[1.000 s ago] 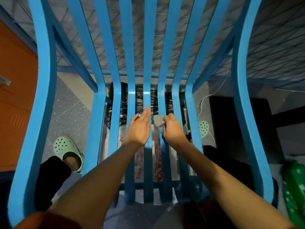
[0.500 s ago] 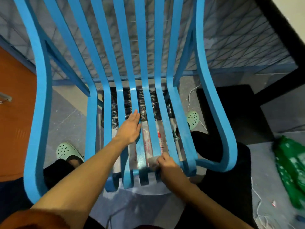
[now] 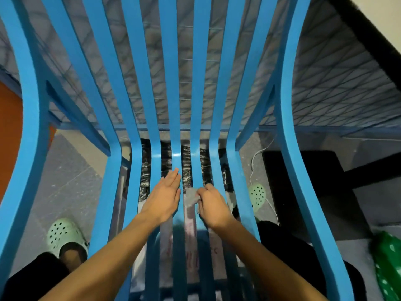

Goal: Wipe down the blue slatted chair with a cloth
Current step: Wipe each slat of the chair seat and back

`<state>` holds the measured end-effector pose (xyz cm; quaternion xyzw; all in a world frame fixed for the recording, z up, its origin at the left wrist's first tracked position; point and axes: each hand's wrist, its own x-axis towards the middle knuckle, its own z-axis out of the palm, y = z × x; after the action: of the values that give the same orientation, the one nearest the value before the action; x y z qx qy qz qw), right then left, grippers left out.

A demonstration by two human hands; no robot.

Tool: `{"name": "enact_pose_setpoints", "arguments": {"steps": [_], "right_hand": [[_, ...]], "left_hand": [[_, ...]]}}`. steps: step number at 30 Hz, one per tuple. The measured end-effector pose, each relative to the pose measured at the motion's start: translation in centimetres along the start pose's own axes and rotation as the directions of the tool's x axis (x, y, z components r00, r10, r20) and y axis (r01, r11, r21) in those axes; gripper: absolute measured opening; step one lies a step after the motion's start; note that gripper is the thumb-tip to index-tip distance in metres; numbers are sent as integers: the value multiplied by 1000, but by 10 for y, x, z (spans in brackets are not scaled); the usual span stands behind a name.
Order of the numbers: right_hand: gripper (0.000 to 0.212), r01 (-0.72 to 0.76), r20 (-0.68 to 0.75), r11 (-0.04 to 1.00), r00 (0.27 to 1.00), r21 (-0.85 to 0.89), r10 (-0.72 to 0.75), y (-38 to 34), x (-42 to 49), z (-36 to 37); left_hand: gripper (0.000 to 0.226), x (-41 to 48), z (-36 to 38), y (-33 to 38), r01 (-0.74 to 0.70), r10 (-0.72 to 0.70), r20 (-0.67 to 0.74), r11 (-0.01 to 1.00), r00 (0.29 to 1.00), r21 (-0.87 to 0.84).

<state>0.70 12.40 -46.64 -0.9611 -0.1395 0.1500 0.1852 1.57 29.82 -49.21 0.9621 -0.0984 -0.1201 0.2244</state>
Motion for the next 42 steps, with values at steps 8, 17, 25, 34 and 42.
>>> {"name": "enact_pose_setpoints", "arguments": {"steps": [8,17,25,34,42], "right_hand": [[21,-27,-121,998,992,48,33,13,121,-26],[22,43,-434,992,901,117,12,13,129,-66],[25,-96,-109,995,990,-22,93,17,132,-42],[28,-130,26,989,991,-67,132,0,143,-50],[25,-53,21,998,998,-33,54,-12,148,-53]], "left_hand": [[53,20,5,-16,-53,49,-81,997,995,-52],[50,19,12,-21,-122,126,-116,992,985,41],[53,17,4,-18,-114,112,-106,993,988,-15],[61,15,1,-17,-75,74,-30,997,997,-18],[76,23,8,-20,-59,54,-62,995,997,-76]]}}
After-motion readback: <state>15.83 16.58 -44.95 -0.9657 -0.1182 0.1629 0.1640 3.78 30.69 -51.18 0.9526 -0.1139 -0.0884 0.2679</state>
